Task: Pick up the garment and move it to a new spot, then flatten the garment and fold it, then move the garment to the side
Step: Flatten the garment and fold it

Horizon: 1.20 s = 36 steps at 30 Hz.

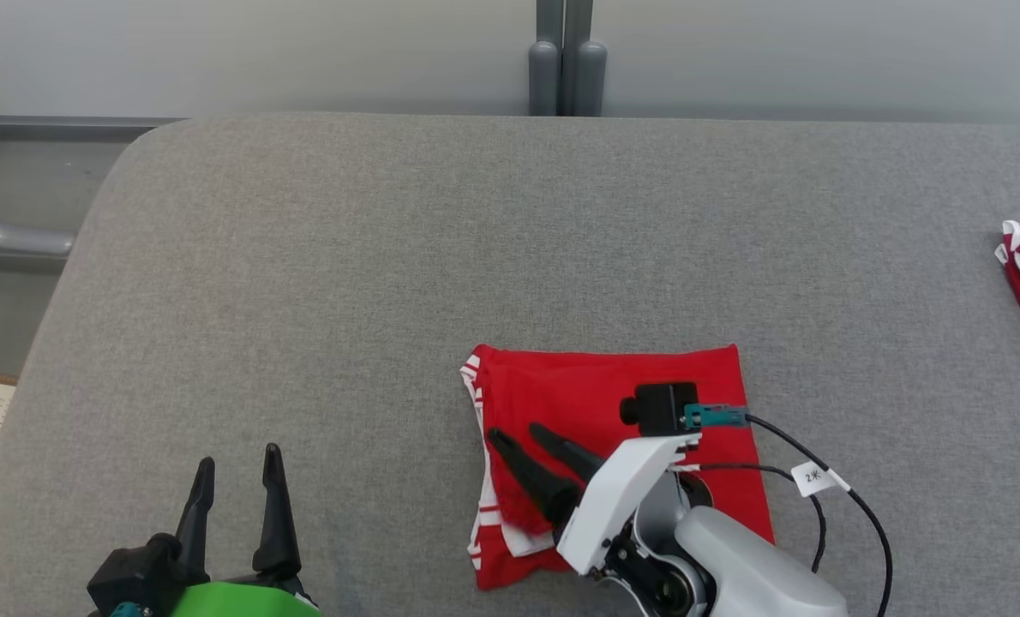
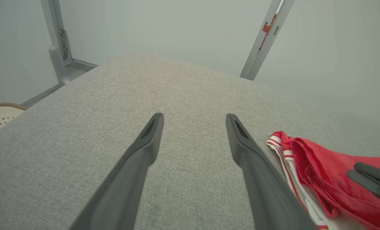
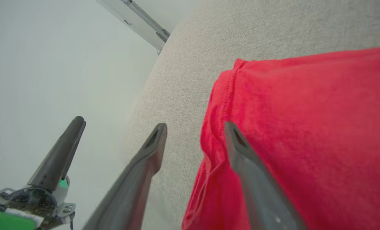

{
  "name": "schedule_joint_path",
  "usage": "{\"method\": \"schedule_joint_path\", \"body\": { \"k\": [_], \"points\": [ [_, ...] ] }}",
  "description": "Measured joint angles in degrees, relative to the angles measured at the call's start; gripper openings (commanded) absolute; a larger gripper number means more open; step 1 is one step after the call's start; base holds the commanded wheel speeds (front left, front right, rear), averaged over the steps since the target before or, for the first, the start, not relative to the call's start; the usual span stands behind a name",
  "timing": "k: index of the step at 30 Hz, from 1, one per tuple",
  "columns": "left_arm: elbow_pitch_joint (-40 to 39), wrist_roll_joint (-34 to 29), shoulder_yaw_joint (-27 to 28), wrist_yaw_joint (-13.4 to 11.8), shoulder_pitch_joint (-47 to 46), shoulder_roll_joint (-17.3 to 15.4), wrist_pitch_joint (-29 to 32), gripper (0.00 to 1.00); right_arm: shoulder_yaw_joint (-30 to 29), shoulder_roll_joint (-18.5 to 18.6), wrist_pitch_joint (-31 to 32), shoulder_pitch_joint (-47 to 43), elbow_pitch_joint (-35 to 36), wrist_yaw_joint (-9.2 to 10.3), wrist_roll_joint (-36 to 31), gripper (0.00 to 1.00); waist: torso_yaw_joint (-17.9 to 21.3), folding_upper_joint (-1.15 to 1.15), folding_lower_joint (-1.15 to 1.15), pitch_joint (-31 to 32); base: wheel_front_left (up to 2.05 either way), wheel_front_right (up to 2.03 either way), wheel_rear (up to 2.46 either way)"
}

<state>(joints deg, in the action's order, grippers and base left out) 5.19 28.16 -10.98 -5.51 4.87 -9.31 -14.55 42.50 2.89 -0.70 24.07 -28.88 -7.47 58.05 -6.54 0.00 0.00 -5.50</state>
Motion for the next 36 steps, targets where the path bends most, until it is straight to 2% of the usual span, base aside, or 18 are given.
{"method": "schedule_joint_path", "body": {
  "k": [5, 8, 11, 15, 21, 24, 27, 31, 36],
  "points": [
    [0.4, 0.01, 0.03, 0.03, -0.14, -0.02, -0.12, 1.0, 0.9, -0.03, -3.18, 1.68, 1.32, 0.0, 3.25, 1.0, 0.47, 0.0, 0.0, -0.08, 0.0, 0.0, 0.0],
    [0.53, 0.01, 0.01, 0.07, -0.16, -0.02, -0.13, 1.0, -0.96, 0.12, -6.83, 2.69, 1.47, 0.0, 2.09, 1.0, 0.89, 0.0, 0.0, -0.05, 0.0, 0.0, 0.0],
    [0.69, 0.01, -0.05, 0.24, -0.19, -0.03, -0.14, 1.0, -2.88, 2.4, -11.0, 3.96, 0.8, 0.0, -3.21, 1.0, 1.36, 0.0, 0.0, 0.03, 0.0, 0.0, 0.0],
    [0.87, -0.08, -0.44, 0.49, -0.24, -0.02, -0.15, 1.0, -7.58, 4.8, -13.57, 4.15, -0.57, 0.0, -10.91, 1.0, 1.98, 0.0, 0.0, 0.22, 0.0, 0.0, 0.0],
    [1.57, -0.81, -1.68, 1.03, -1.49, -0.16, -0.2, 1.0, -19.26, 5.75, -14.29, -0.08, 2.31, 0.0, -23.9, 1.0, 2.84, 0.0, 0.0, 0.87, 0.0, 0.0, 0.0],
    [2.12, -1.32, -2.04, 1.14, -2.65, -0.21, -0.21, 1.0, -26.93, 5.04, -14.34, -4.66, 6.99, 0.0, -30.86, 1.0, 3.28, 0.0, 0.0, 1.55, 0.0, 0.0, 0.0],
    [2.74, -1.51, -2.02, 1.22, -3.44, -0.04, -0.22, 1.0, -32.12, 3.77, -14.35, -9.38, 11.06, 0.0, -35.96, 1.0, 3.84, 0.0, 0.0, 2.16, 0.0, 0.0, 0.0],
    [3.71, -2.08, -1.78, 1.21, -3.49, 0.46, -0.24, 1.0, -36.49, 2.19, -14.35, -14.36, 15.8, 0.0, -41.28, 1.0, 4.83, 0.0, 0.0, 3.04, 0.0, 0.0, 0.0],
    [4.33, -2.58, -1.3, 1.48, -3.03, 1.16, -0.41, 1.0, -38.61, 0.86, -14.36, -18.86, 18.4, 0.0, -43.81, 1.0, 6.11, 0.0, 0.0, 4.33, 0.0, 0.0, 0.0]
  ]
}}
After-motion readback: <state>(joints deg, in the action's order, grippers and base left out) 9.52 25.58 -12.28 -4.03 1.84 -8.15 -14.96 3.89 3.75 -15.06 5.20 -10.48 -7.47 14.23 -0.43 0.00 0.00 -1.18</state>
